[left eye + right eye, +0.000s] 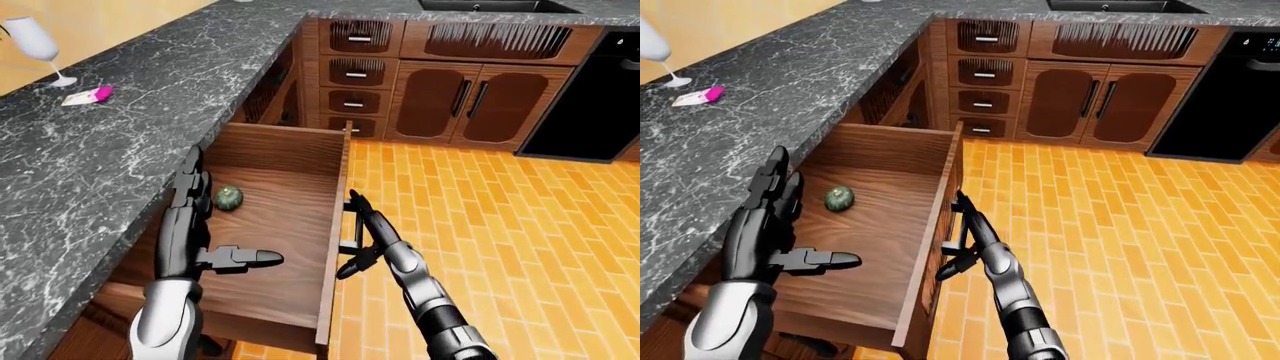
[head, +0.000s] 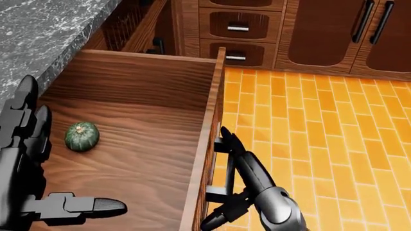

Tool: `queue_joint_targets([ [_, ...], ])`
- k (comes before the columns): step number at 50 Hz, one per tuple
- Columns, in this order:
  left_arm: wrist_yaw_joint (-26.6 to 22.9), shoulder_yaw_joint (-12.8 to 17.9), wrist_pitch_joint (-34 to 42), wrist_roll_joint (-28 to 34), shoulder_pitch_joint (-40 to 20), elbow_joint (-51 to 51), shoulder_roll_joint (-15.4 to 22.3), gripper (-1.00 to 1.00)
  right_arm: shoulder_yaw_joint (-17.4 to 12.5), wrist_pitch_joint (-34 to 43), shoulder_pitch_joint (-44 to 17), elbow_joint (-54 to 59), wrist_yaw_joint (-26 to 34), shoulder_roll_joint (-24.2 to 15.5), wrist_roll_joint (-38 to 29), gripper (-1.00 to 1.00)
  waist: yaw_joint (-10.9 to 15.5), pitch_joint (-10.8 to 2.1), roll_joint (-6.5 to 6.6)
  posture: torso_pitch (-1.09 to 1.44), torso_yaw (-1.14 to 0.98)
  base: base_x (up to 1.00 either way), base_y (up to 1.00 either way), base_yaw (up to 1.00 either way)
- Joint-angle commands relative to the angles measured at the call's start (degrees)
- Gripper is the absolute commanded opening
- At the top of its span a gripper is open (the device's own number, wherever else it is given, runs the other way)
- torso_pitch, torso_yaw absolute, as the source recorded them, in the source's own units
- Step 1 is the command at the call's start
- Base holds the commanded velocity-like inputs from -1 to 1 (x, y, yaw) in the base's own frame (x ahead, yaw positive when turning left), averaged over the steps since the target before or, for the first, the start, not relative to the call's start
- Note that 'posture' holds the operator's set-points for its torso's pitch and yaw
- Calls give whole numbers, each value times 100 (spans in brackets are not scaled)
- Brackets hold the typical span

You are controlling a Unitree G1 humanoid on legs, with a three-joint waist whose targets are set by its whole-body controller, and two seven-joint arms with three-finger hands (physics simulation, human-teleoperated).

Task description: Close the right drawer.

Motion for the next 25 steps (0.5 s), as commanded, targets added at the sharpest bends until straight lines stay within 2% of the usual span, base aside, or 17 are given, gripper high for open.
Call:
queue_joint_targets([
  [1, 9, 13, -175, -15, -107, -190, 24, 100, 93, -39, -131, -90, 112, 51, -23, 100, 27, -77, 13, 0, 0, 0, 0, 0],
  [18, 36, -13, -373, -35, -26, 27, -1, 100, 148, -172, -503, 336, 141, 184, -68, 100, 8, -67, 20, 0, 0, 0, 0, 0],
  [25, 49, -27, -362, -41, -50, 49, 1, 100, 170, -442, -768, 902, 108, 275, -58, 100, -8, -74, 23, 0, 0, 0, 0, 0],
])
